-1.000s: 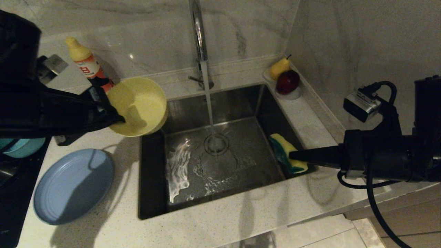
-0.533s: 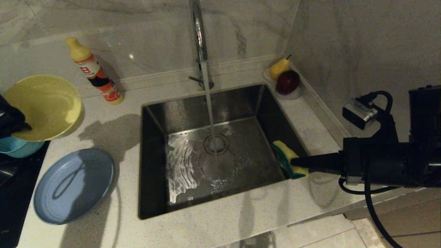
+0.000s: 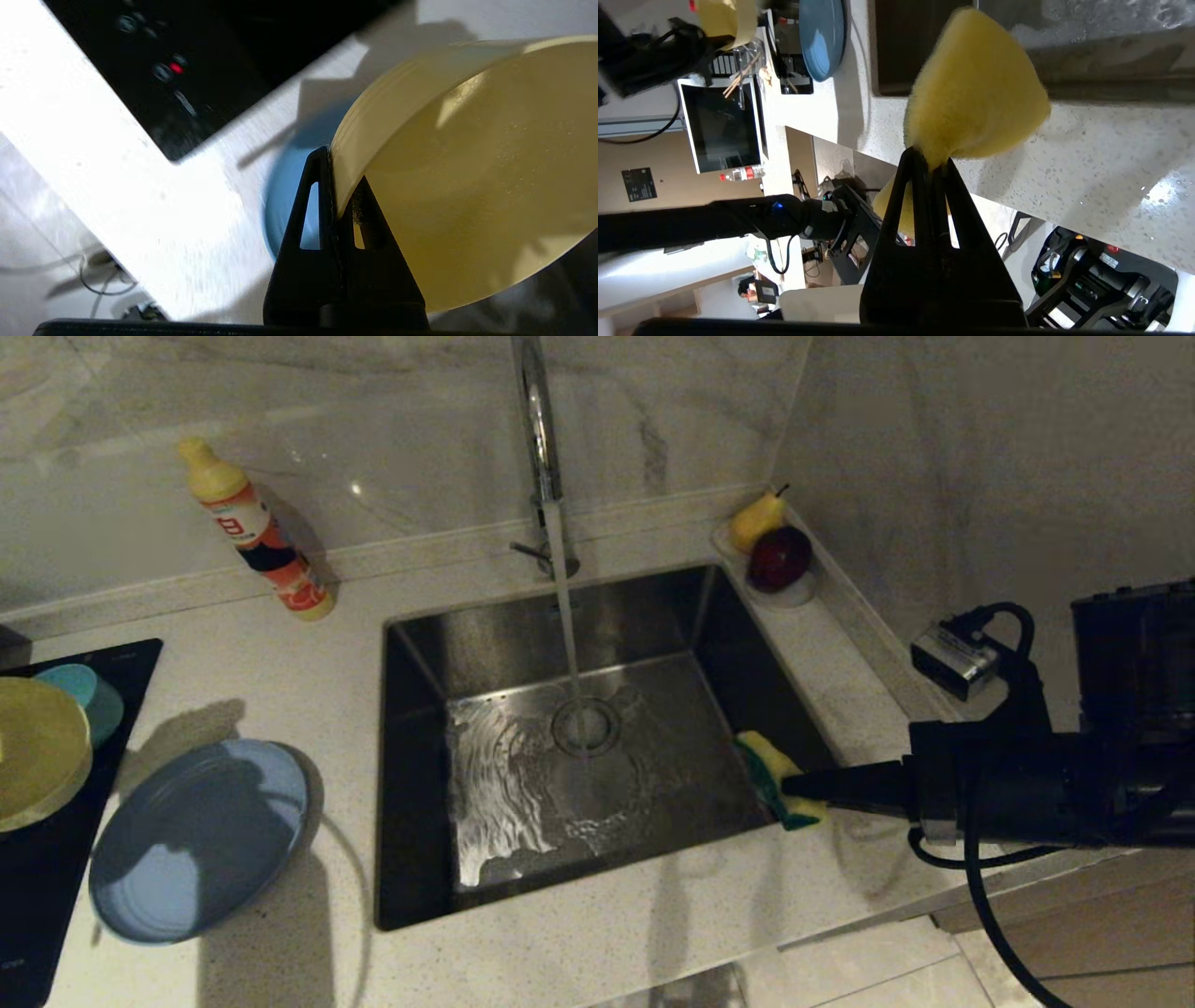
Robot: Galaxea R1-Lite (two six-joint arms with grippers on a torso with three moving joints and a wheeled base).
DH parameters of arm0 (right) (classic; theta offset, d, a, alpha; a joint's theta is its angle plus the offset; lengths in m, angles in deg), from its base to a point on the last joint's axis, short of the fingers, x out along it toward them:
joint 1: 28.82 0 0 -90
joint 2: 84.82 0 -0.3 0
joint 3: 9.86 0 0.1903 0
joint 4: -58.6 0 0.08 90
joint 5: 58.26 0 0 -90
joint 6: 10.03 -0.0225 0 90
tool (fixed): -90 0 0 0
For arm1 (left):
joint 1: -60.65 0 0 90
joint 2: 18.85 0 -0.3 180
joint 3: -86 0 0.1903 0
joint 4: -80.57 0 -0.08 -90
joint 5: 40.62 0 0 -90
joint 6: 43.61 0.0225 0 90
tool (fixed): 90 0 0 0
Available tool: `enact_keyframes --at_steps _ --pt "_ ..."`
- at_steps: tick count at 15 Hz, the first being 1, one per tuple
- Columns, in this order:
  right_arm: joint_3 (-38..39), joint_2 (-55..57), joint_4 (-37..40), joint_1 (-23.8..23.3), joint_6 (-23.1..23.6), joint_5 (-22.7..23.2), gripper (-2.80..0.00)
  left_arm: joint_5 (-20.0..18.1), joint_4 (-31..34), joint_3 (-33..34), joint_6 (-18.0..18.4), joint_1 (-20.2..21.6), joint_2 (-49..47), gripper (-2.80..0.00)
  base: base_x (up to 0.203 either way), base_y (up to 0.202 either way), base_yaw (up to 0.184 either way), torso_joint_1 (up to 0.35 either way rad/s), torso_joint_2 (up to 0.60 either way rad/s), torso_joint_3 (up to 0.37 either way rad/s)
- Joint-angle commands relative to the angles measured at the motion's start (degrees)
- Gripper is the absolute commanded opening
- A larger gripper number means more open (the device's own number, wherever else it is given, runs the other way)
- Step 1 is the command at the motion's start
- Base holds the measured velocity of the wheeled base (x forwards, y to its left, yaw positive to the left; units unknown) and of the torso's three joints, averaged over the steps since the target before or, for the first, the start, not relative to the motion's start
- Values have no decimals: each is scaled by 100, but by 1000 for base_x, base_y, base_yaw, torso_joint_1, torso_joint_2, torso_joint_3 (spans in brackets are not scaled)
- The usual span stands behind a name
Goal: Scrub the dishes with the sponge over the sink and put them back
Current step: Place the bowl on the table
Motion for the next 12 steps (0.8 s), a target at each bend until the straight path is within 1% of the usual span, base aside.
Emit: enact_keyframes --at_steps 1,5,6,9,12 --pt "3 161 -9 -4 -8 29 -280 -257 -279 50 -27 523 -815 -280 0 0 0 0 0 0" --pt "1 277 -18 -4 10 32 -280 -523 -845 12 -32 1137 -1572 -280 0 0 0 0 0 0" --pt "2 277 -18 -13 1 32 -280 -600 -880 -5 -36 1250 -1690 -280 0 0 0 0 0 0" --pt "2 298 -18 -4 1 32 -280 -658 -878 -208 -38 1550 -2030 -280 0 0 0 0 0 0" --pt "-22 303 -16 -4 1 41 -280 -857 -853 -252 -38 1721 -2213 -280 0 0 0 0 0 0"
